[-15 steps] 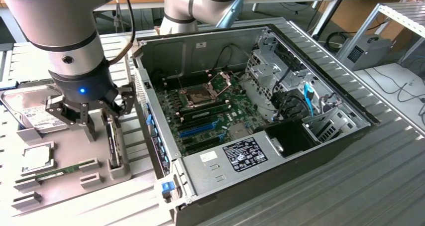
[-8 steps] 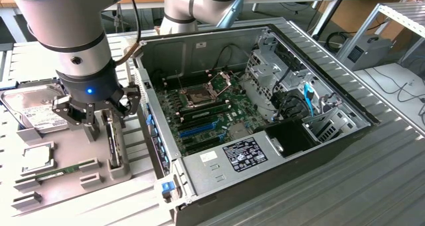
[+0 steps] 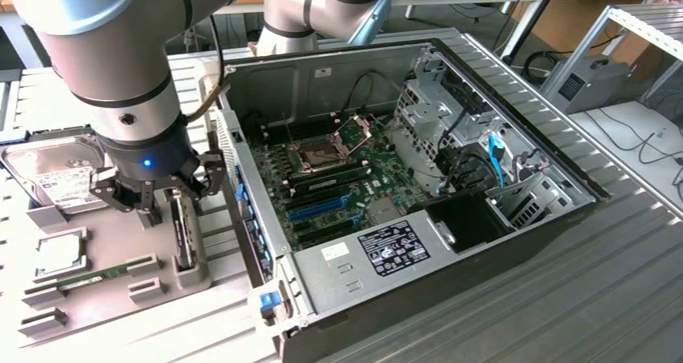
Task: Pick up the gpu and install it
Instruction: 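Pick up the gpu and move the gpu toward the slot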
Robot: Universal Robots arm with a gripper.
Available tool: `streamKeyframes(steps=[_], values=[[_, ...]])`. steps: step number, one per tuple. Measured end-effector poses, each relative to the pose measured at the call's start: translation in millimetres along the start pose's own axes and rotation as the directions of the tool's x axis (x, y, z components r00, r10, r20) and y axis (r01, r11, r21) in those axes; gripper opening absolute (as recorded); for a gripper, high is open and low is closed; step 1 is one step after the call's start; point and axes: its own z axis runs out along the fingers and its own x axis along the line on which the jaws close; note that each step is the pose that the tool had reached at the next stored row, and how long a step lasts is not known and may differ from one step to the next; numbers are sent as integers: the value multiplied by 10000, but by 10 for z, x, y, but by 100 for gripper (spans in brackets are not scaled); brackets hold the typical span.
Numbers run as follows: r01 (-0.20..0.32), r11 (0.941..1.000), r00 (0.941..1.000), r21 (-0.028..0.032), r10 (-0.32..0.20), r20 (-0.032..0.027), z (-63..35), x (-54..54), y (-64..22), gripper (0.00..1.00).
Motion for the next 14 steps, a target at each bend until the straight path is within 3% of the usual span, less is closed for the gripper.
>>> streamKeyframes(steps=[7, 14], values=[[1, 10000, 10000, 0, -1, 0, 0, 3, -76, 54], [0, 10000, 10000, 2, 0, -2, 65, 7, -80, 54]])
